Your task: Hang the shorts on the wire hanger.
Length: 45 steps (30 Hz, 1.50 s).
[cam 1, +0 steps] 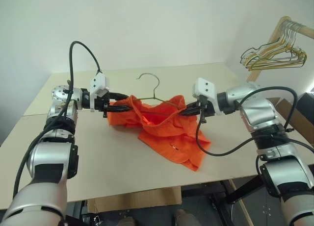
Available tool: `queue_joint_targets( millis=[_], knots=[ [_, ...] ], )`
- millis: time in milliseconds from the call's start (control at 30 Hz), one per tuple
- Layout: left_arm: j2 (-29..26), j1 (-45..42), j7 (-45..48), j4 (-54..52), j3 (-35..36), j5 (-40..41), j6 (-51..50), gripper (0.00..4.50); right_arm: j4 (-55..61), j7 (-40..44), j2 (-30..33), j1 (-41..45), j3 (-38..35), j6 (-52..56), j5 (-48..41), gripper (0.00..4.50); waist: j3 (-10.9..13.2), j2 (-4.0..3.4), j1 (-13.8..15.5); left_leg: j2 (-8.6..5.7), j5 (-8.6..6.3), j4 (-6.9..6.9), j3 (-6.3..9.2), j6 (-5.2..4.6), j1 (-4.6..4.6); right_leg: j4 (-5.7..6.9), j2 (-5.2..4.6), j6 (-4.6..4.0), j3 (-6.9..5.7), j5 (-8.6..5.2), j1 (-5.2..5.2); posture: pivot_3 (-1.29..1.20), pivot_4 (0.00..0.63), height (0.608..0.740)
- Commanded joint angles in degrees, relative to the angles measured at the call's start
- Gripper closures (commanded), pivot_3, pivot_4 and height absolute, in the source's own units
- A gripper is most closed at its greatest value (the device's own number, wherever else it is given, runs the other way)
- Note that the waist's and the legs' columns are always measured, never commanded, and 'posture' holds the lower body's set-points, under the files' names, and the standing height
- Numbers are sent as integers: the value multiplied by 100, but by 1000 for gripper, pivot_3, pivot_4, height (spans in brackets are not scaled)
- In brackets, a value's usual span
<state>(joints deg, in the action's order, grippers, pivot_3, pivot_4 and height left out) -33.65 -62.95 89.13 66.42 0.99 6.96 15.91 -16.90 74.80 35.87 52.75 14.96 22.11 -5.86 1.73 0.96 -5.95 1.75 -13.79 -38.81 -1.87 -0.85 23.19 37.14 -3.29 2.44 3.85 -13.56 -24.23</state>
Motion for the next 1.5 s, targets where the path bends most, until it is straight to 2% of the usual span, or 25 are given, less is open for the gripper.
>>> queue_joint_targets(
  millis=[33,233,400,633,767,900,1200,1333,1500],
  knots=[
    [-187,-279,-77,130,115,-38,-2,2138,24,74,31,210,-226,168,-200,4469,0,0,-4,0,0,0,0,0,0,0,0,0,0,0,0,-67,0,740],
    [-500,-326,-341,352,-15,-350,225,2138,-207,293,148,374,-407,692,-511,4482,0,0,-41,0,0,0,1,0,0,0,0,0,0,0,0,-68,0,740],
    [-557,-305,-476,445,42,-442,183,2138,-103,379,251,320,-506,837,-679,4482,0,0,-70,0,0,0,3,0,2,0,-2,0,-5,0,1,-71,0,740],
    [-614,-354,-92,615,302,-262,-528,2138,87,610,379,219,-657,766,-952,4483,0,0,-127,0,0,0,5,0,4,1,-2,0,-6,0,-2,-85,0,740],
    [-749,-360,337,600,45,-250,-954,2138,179,744,465,168,-727,690,-1060,4483,0,0,-163,1,0,0,5,0,6,0,0,0,-6,0,-3,-92,0,740],
    [-758,-333,337,524,-212,-95,-1015,2138,216,750,482,171,-721,706,-1083,4483,0,0,-178,1,0,-1,8,0,4,4,-1,1,-6,-1,-2,-93,0,740],
    [-574,-378,337,594,-120,25,-1142,2138,323,827,456,168,-710,727,-1148,4483,0,0,-180,0,0,-2,9,0,4,4,-1,1,-6,0,-2,-99,0,740],
    [-529,-410,337,642,-36,-18,-1155,3022,386,797,455,153,-695,759,-1179,4484,0,0,-187,1,0,-2,9,0,4,5,-1,1,-7,0,-2,-104,0,740],
    [-517,-378,337,622,-106,36,-1199,3030,391,745,442,147,-682,782,-1165,4484,0,0,-250,0,0,-2,10,0,4,5,-2,1,-7,0,-2,-107,0,740]
  ],
)
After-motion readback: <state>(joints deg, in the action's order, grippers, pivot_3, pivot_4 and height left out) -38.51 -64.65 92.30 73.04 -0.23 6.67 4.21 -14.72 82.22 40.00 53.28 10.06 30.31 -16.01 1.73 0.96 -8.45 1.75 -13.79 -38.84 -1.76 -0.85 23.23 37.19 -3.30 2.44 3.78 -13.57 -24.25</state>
